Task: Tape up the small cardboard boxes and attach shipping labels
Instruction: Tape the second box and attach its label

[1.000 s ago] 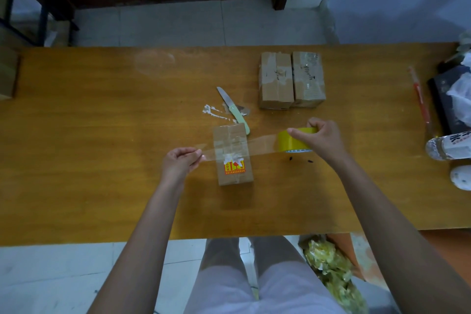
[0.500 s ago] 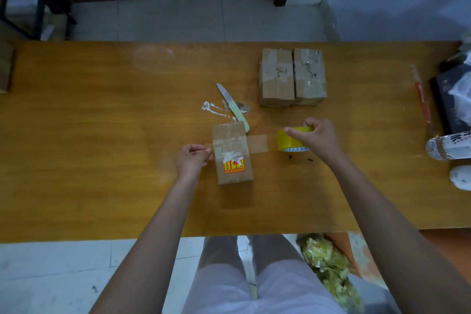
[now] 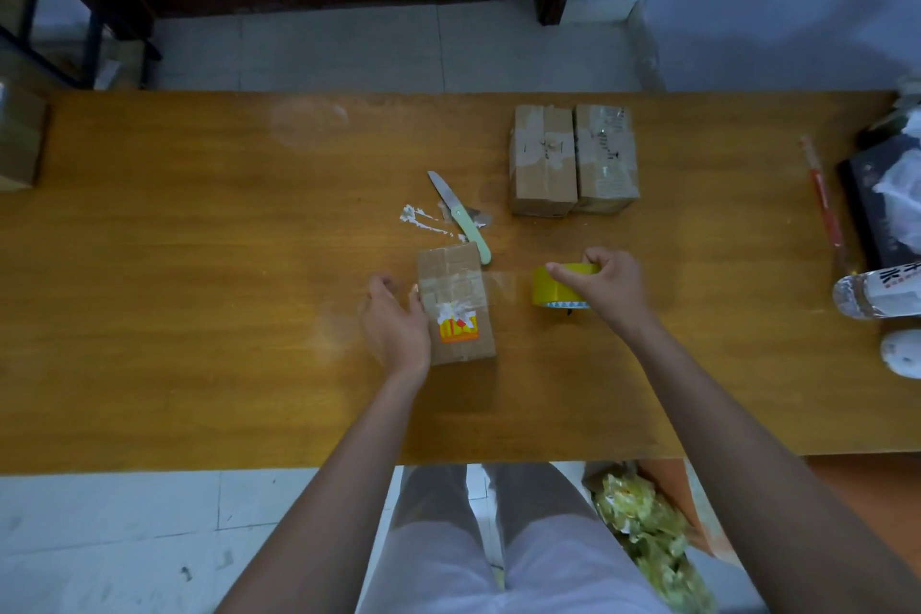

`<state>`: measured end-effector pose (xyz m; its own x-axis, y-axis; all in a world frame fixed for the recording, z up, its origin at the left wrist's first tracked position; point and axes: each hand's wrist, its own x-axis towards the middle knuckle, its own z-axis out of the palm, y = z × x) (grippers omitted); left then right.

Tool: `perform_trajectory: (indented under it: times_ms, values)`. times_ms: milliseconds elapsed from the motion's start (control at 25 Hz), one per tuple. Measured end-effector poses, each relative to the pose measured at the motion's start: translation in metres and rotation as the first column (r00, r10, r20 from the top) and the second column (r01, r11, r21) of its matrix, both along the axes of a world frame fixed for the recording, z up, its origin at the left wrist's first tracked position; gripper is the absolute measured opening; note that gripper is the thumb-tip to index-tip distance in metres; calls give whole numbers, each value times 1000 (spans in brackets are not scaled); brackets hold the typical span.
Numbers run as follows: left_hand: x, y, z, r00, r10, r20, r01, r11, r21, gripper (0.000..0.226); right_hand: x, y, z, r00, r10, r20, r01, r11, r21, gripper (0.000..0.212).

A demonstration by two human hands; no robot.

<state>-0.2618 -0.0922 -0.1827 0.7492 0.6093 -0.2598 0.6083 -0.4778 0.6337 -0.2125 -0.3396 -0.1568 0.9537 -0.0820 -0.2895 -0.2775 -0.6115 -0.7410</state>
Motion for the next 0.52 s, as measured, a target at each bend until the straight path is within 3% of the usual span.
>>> perform_trajectory:
  times_ms: [80, 160, 240, 400, 520]
  values:
    - [-4, 3, 1, 999, 27, -30, -26, 999, 37, 42, -2, 1, 2, 1000, 10, 29, -9, 1000, -19, 55]
    - [-11, 3, 6, 999, 31, 30, -32, 997, 63, 32, -4, 0, 4, 999, 16, 42, -15, 1000, -23, 55]
    - [-18, -12, 16, 994, -67, 81, 59, 994, 96, 32, -6, -2, 4, 999, 4, 50, -3, 1000, -25, 56]
    - [-28, -58, 19, 944, -316, -99, 327, 934, 144, 79, -11, -5, 4, 999, -1, 48, 3, 999, -41, 58]
    - [-26, -76, 12, 919, -320, -229, 357, 924, 141, 107, -13, -8, 3, 999, -15, 45, 18, 998, -65, 57]
